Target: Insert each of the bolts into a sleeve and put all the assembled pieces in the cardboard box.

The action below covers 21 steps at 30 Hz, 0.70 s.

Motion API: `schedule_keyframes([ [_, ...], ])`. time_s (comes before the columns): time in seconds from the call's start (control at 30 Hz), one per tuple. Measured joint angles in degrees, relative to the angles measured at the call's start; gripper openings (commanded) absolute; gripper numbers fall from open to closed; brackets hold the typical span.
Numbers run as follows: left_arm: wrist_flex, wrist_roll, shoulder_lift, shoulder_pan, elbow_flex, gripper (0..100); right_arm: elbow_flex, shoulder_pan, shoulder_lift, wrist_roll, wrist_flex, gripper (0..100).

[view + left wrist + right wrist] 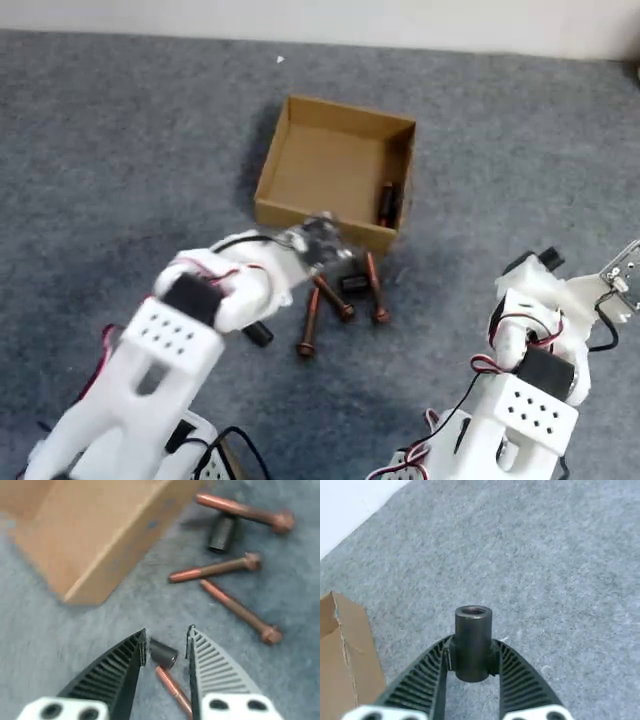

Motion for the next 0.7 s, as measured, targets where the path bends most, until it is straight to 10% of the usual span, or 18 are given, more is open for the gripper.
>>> schedule_keyframes([
  [0.7,0.0,-15.91,47.82,9.41,-24.79,15,0.0,-0.09,0.0,0.0,0.0,0.4],
])
